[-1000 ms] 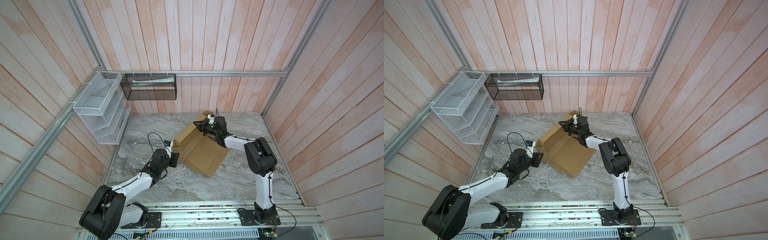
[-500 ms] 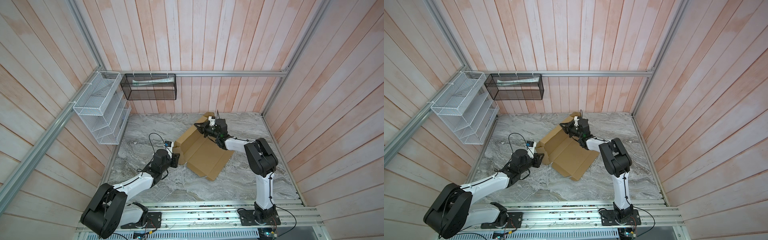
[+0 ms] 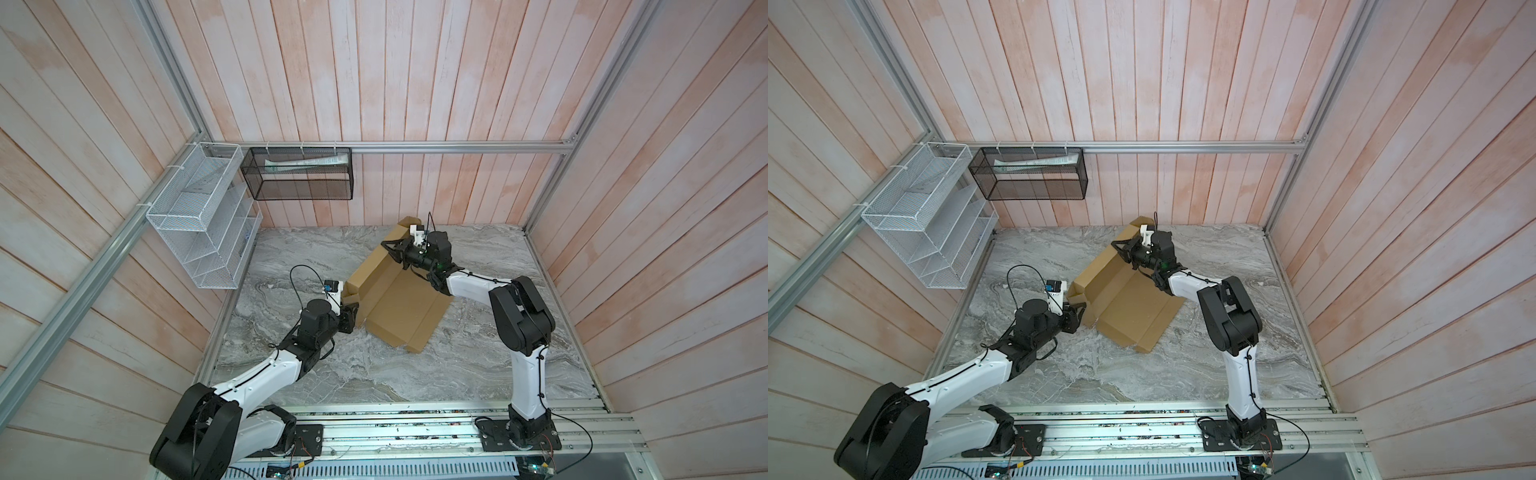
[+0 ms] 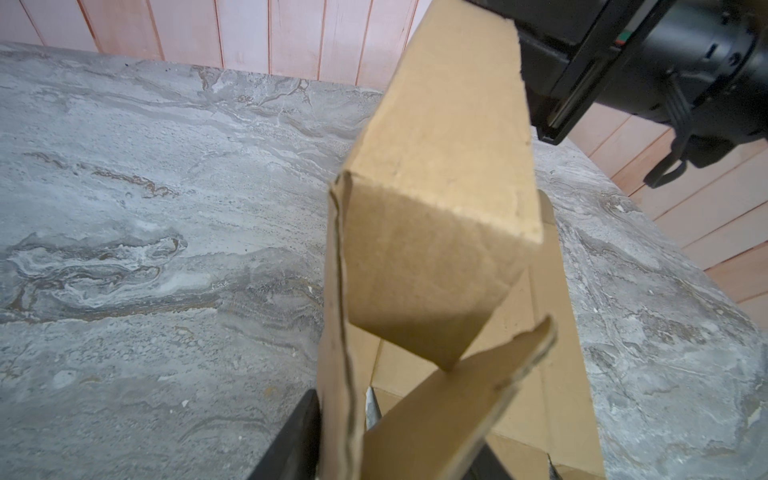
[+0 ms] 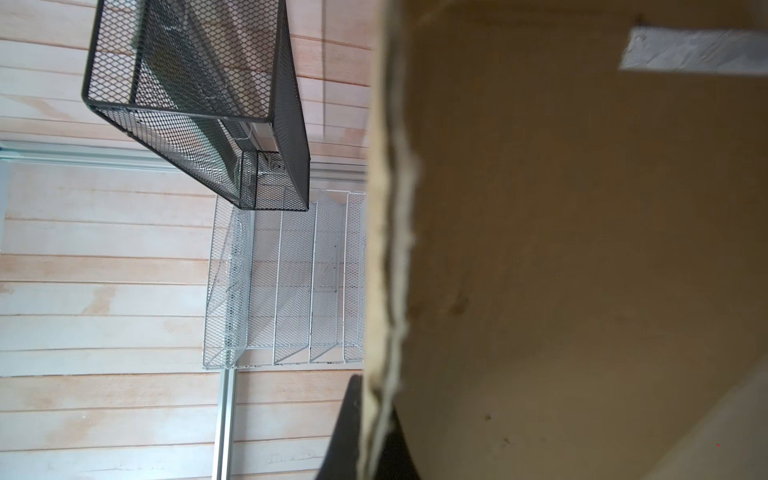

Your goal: Fold the paper box

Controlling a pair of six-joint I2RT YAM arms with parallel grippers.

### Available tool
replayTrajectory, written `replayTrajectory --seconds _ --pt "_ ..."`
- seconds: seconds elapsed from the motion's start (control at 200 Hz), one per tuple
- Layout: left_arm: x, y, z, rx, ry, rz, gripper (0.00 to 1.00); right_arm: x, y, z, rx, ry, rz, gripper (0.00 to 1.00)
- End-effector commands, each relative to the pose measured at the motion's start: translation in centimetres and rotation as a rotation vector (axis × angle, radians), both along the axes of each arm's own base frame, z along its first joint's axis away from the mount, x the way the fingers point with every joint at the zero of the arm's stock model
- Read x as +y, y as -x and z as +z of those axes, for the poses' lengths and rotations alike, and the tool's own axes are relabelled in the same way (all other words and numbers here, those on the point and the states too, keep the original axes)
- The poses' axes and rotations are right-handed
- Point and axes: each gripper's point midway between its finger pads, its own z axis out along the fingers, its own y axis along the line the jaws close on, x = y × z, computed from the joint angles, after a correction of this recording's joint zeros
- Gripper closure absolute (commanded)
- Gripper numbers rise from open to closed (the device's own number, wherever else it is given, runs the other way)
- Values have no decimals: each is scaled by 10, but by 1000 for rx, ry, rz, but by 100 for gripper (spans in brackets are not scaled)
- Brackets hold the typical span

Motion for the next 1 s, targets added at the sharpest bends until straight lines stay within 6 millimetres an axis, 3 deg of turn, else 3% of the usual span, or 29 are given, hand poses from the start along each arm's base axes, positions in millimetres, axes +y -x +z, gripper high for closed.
replayTrajectory --seconds 0.0,0.455,0.68,0.995 --pt "0 8 -4 -1 -22 -21 51 6 9 20 -93 -8 48 99" --pt "-2 30 -7 65 20 -72 39 1 15 -9 -81 -12 76 100" --pt "3 44 -7 73 30 -74 34 5 6 -8 -54 -2 83 100" --pt "10 46 -16 96 12 -40 34 7 -1 -8 -34 31 75 100"
